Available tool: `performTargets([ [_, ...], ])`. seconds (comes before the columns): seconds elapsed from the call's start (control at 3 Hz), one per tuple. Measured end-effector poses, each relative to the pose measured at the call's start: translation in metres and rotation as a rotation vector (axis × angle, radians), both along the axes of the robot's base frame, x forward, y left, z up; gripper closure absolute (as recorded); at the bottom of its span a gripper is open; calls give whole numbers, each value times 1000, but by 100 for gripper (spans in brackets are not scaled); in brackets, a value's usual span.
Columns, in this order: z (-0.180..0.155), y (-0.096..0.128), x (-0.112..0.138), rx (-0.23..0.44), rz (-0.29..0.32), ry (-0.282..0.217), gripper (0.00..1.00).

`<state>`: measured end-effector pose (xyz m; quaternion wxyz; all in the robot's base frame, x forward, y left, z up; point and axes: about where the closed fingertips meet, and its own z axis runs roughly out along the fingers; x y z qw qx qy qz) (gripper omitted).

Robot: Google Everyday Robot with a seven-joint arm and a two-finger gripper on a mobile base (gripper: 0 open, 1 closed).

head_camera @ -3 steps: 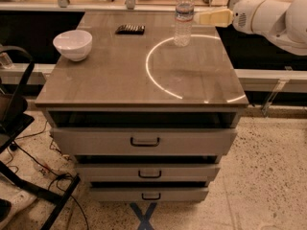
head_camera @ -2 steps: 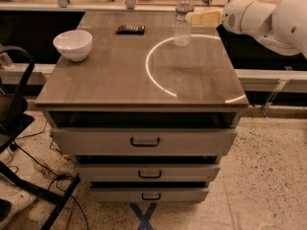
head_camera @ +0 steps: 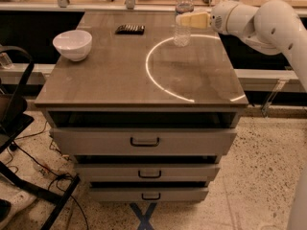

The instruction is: Place water bottle into white bowl

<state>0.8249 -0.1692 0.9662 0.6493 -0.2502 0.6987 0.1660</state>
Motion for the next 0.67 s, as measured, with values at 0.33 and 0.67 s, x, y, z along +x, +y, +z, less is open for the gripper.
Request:
performTargets([
  [0.33,-9,10,11,0,3,3,0],
  [0.67,-17,19,22,19,9,7,0],
])
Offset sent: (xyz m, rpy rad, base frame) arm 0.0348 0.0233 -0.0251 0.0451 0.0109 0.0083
